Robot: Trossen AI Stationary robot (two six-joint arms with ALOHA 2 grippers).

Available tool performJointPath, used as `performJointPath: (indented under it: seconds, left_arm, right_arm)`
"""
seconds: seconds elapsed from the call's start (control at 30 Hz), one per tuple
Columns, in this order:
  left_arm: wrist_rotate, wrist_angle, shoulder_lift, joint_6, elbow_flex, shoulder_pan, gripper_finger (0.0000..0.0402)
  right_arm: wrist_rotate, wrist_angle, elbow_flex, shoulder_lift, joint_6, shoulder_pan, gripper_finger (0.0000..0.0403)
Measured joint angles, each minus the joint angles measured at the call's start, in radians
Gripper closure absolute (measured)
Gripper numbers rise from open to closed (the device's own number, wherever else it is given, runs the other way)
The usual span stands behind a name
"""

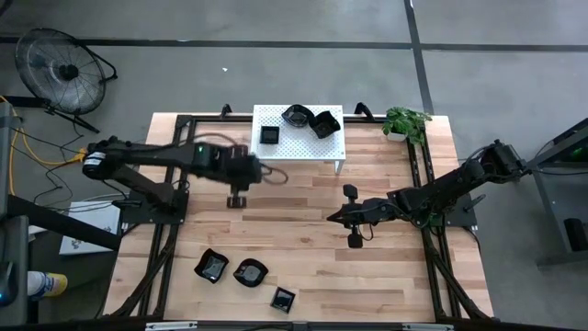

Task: Pick & Place Mini shaped plates
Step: Stack the black leaf-shaped plate on top of the black leaf-shaped plate on the shelf

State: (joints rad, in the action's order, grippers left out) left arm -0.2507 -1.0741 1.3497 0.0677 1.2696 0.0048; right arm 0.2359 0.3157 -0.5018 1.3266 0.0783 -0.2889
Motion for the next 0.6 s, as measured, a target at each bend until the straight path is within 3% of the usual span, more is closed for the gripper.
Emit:
performJointPath:
  seconds: [0.33, 0.6]
  left_arm:
    - [-0.059, 0.107, -0.015, -0.226, -0.169, -0.257, 0.0348]
    - [-0.071, 0.263, -0.016, -0.389, -0.331, -0.380, 0.0348]
  right_arm:
    - [-0.015, -0.001, 0.000, 0.000, 0.000, 0.000, 0.0399]
    - [-0.114, -0.077, 0.000, 0.000, 0.053, 0.000, 0.0395]
